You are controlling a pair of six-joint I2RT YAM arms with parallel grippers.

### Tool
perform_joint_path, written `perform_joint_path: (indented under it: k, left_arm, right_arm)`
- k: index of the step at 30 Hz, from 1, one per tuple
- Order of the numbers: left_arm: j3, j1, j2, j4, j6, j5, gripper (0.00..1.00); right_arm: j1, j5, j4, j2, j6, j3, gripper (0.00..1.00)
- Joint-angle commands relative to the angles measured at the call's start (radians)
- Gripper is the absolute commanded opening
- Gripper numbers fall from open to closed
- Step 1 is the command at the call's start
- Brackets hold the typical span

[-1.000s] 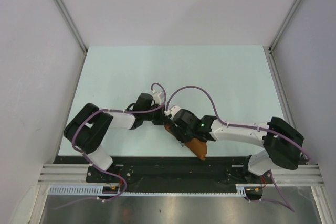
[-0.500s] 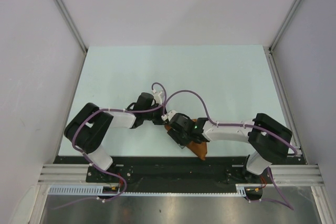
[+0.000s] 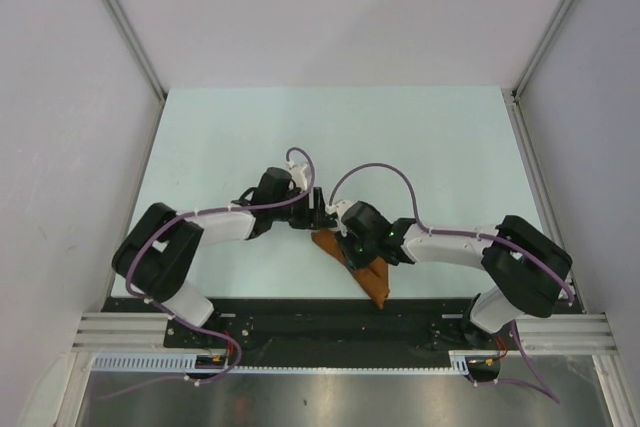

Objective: Fold the napkin, place the utensils inside, and roll it up
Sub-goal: Roll the napkin with the utensil

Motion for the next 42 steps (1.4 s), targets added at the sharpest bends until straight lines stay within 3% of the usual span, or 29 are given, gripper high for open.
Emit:
perform_joint_path:
  k: [1, 11, 20, 28, 30, 33, 35, 42]
  left_arm:
    - [0.034, 0.036, -0.131, -0.044, 0.049, -0.091, 0.73]
    - [-0.101, 0.041, -0.158, 0.054, 0.006, -0.045, 0.73]
    - [-0.141, 0.03, -0.121, 0.157, -0.051, -0.002, 0.66]
    - [-0.148, 0.027, -0.046, 0.204, -0.06, 0.045, 0.29]
    - [-0.145, 0.024, -0.04, 0.203, -0.056, 0.047, 0.14]
    - [-0.119, 0.024, -0.009, 0.172, -0.039, 0.056, 0.03]
    - [-0.104, 0.019, 0.02, 0.143, -0.025, 0.07, 0.0]
    - [-0.046, 0.001, 0.059, 0.068, 0.01, 0.052, 0.0]
  right_arm:
    - [-0.073, -0.352, 0.097, 0.032, 0.073, -0.104, 0.23]
    - [-0.259, -0.67, 0.295, 0.09, 0.115, -0.203, 0.22]
    - [-0.308, -0.739, 0.325, 0.184, 0.107, -0.198, 0.21]
    - [-0.316, -0.729, 0.314, 0.185, 0.107, -0.194, 0.23]
    - [-0.317, -0.721, 0.299, 0.175, 0.107, -0.187, 0.3]
    - [-0.317, -0.689, 0.218, 0.135, 0.092, -0.143, 0.43]
    - [-0.317, -0.653, 0.106, 0.109, 0.056, -0.112, 0.5]
    - [-0.299, -0.497, -0.117, -0.031, 0.003, 0.017, 0.56]
